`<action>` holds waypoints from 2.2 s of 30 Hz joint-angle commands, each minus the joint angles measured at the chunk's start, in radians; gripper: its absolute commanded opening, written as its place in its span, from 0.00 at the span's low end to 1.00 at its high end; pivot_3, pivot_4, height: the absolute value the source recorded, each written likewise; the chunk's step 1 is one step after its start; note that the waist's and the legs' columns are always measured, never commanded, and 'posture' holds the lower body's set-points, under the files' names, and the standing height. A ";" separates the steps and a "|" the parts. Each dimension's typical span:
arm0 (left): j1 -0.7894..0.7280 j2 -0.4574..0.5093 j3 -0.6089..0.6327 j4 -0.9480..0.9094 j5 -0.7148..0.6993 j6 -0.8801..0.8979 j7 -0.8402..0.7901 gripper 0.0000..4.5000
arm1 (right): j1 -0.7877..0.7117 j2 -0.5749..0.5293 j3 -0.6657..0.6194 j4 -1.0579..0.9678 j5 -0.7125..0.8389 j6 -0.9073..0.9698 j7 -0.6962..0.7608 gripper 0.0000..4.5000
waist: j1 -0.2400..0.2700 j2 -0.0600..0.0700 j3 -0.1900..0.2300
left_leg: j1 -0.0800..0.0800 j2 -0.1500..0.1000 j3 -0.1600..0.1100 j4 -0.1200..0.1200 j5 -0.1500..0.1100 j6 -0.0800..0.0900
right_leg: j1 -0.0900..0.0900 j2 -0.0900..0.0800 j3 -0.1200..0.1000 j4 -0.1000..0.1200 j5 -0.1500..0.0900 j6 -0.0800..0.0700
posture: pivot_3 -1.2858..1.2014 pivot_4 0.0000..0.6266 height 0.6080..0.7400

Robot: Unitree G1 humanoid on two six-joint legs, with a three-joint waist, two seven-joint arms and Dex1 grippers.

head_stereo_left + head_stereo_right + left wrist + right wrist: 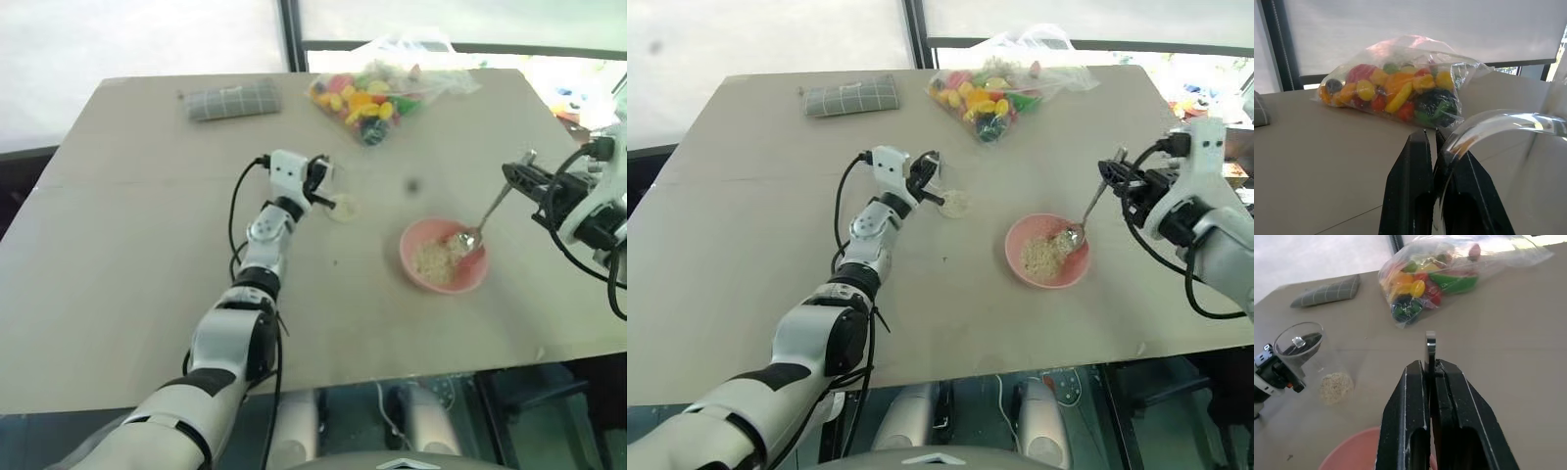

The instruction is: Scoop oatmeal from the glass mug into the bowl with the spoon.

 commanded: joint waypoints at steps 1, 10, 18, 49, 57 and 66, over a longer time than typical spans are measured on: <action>0.005 -0.001 0.017 -0.039 -0.024 0.011 0.013 0.03 | -0.046 -0.066 0.041 -0.061 -0.138 0.016 0.102 0.00 | 0.000 0.000 0.000 | 0.000 0.000 0.000 0.000 0.000 0.000 | 0.000 0.000 0.000 0.000 0.000 0.000 | 0.52 0.24 0.83; 0.010 -0.005 0.030 -0.052 -0.034 0.051 0.033 0.03 | -0.122 -0.072 0.105 -0.125 -0.280 0.071 0.223 0.00 | 0.000 -0.001 0.000 | 0.000 0.000 0.000 0.001 0.000 0.000 | 0.000 0.000 0.000 0.000 0.000 0.000 | 0.52 0.24 0.83; 0.018 -0.005 0.028 -0.061 -0.036 0.062 0.035 0.03 | -0.221 0.052 0.005 -0.046 -0.152 0.135 0.158 0.00 | 0.000 -0.002 0.000 | 0.000 0.000 0.000 0.001 0.001 -0.002 | 0.000 0.000 0.000 0.000 0.000 0.000 | 0.52 0.24 0.83; 0.114 -0.043 0.008 -0.196 -0.058 0.076 -0.015 0.00 | -0.694 0.707 0.230 0.512 -0.537 -0.023 0.193 0.26 | -0.016 -0.002 0.000 | 0.000 0.000 0.002 0.001 0.003 -0.005 | 0.000 0.000 0.000 0.002 0.000 0.000 | 0.52 0.24 0.83; 0.112 -0.045 0.017 -0.201 -0.069 0.083 -0.015 0.00 | -0.708 0.744 0.120 0.479 -0.548 -0.051 0.175 0.68 | -0.024 -0.002 0.000 | 0.000 0.000 0.002 0.001 0.003 -0.005 | 0.000 0.000 0.000 0.002 0.000 0.000 | 0.52 0.24 0.83; 0.108 -0.040 0.016 -0.203 -0.068 0.082 -0.021 0.67 | -0.678 0.742 0.099 0.441 -0.574 -0.024 0.176 0.69 | -0.026 -0.002 0.000 | 0.000 0.000 0.001 0.000 0.003 -0.005 | -0.001 0.000 0.000 0.002 0.000 0.000 | 0.52 0.24 0.83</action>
